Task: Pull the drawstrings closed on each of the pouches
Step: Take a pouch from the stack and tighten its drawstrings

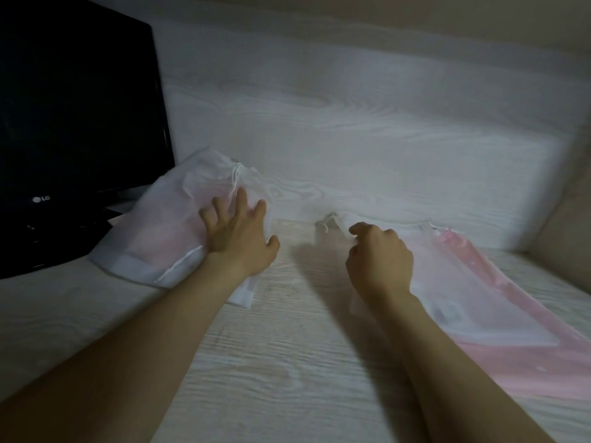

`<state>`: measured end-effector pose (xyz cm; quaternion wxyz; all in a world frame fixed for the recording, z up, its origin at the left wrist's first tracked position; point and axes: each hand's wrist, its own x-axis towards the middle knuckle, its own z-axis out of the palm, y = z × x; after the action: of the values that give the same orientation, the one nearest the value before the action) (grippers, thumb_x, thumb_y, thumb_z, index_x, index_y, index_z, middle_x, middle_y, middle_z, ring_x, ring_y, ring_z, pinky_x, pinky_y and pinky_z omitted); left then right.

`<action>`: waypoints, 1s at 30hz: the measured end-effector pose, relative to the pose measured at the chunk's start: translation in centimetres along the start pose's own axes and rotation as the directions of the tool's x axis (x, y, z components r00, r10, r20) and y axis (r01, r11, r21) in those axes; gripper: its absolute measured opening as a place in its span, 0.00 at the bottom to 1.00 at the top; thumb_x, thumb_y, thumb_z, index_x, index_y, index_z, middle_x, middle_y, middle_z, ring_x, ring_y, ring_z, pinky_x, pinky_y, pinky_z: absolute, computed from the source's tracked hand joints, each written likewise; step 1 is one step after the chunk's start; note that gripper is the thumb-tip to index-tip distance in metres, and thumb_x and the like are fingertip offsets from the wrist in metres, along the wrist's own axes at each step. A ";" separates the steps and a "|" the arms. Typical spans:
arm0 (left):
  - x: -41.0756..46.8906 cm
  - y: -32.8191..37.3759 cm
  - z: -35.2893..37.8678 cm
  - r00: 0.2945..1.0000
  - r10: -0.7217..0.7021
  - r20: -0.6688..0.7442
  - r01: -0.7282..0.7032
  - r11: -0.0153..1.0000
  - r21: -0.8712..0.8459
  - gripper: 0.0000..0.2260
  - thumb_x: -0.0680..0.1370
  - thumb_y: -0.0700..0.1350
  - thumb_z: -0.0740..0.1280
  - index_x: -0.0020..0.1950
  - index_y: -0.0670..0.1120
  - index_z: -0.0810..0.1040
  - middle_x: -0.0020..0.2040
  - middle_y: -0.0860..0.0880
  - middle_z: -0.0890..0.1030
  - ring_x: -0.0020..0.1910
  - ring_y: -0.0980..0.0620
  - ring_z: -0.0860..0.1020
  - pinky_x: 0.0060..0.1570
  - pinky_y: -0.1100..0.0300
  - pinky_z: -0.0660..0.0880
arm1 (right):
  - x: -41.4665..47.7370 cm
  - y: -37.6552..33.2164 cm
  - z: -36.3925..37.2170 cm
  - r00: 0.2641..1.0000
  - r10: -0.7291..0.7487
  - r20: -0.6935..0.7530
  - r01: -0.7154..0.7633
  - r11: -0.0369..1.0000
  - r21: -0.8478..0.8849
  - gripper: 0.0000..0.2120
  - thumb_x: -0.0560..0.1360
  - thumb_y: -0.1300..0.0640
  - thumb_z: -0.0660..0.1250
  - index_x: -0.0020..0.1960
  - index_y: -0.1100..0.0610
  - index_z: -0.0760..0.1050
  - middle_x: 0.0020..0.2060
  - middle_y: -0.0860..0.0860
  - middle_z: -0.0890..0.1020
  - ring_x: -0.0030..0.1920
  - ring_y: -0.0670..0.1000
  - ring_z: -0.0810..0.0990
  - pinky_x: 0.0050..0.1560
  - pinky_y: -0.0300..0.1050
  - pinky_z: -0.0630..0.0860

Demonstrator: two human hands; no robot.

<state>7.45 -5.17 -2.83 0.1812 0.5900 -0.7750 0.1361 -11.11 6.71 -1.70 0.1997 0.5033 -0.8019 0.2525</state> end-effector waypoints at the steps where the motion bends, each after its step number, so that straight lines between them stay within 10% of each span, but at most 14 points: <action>1: -0.2 0.2 -0.3 0.997 0.024 -0.069 -0.023 1.000 0.018 0.29 0.78 0.68 0.60 0.74 0.54 0.69 0.77 0.45 0.62 0.68 0.34 0.63 0.64 0.38 0.62 | 0.1 -0.1 0.0 0.998 -0.009 -0.064 0.011 1.000 0.026 0.20 0.76 0.66 0.63 0.65 0.51 0.78 0.50 0.56 0.83 0.50 0.62 0.82 0.43 0.50 0.72; 9: -1.3 2.1 -1.3 0.894 0.149 -0.423 -0.264 0.937 -0.228 0.13 0.76 0.54 0.72 0.55 0.48 0.83 0.55 0.46 0.78 0.57 0.41 0.73 0.52 0.46 0.68 | 0.5 -0.1 0.1 0.920 -0.041 -0.391 0.133 0.968 0.213 0.31 0.69 0.72 0.74 0.63 0.50 0.67 0.54 0.51 0.73 0.31 0.57 0.75 0.26 0.49 0.69; 13: -1.5 2.1 -1.4 0.934 0.057 -0.353 -0.262 0.782 -0.566 0.27 0.76 0.47 0.77 0.70 0.45 0.71 0.61 0.44 0.77 0.58 0.41 0.79 0.55 0.49 0.77 | 0.5 -0.3 -0.5 0.890 0.028 -0.455 0.129 0.942 0.311 0.31 0.65 0.75 0.73 0.60 0.53 0.68 0.55 0.53 0.69 0.30 0.58 0.72 0.29 0.56 0.72; 19: -1.3 2.3 -1.6 0.988 -0.001 -0.152 -0.132 0.494 -0.860 0.47 0.72 0.46 0.82 0.83 0.51 0.57 0.75 0.48 0.67 0.52 0.46 0.84 0.61 0.51 0.80 | -0.4 -1.2 -2.8 0.835 0.159 -0.527 0.278 0.704 0.654 0.22 0.67 0.74 0.52 0.54 0.60 0.75 0.51 0.55 0.74 0.41 0.45 0.72 0.45 0.34 0.65; 22: -1.3 2.5 -1.8 0.995 0.097 -0.018 -0.040 0.228 -0.973 0.34 0.75 0.39 0.79 0.77 0.54 0.71 0.70 0.48 0.74 0.43 0.47 0.87 0.40 0.50 0.86 | -0.2 -1.4 -3.1 0.841 0.282 -0.462 0.236 0.578 0.781 0.21 0.69 0.68 0.50 0.52 0.53 0.76 0.50 0.51 0.76 0.43 0.44 0.73 0.44 0.33 0.66; 25: -1.0 2.7 -2.0 0.979 0.199 0.040 -0.001 0.204 -0.979 0.14 0.78 0.30 0.72 0.57 0.46 0.82 0.52 0.37 0.84 0.40 0.49 0.88 0.37 0.53 0.84 | -0.4 -1.4 -3.5 0.836 0.330 -0.439 0.224 0.525 0.821 0.19 0.72 0.66 0.52 0.52 0.53 0.77 0.50 0.52 0.75 0.43 0.41 0.73 0.46 0.32 0.66; 30: -1.8 2.8 -3.1 0.956 0.145 -0.256 -0.282 0.201 -0.938 0.09 0.76 0.37 0.71 0.54 0.47 0.80 0.49 0.41 0.83 0.50 0.43 0.83 0.50 0.43 0.78 | -0.5 -0.5 -3.7 0.885 -0.154 -0.439 0.431 0.627 0.649 0.29 0.64 0.62 0.65 0.65 0.58 0.73 0.57 0.56 0.70 0.56 0.49 0.72 0.59 0.41 0.72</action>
<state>5.52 -1.49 -0.83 0.5281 0.2295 -0.7544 -0.3151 -10.18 9.17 1.06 0.1567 0.6138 -0.4912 0.5978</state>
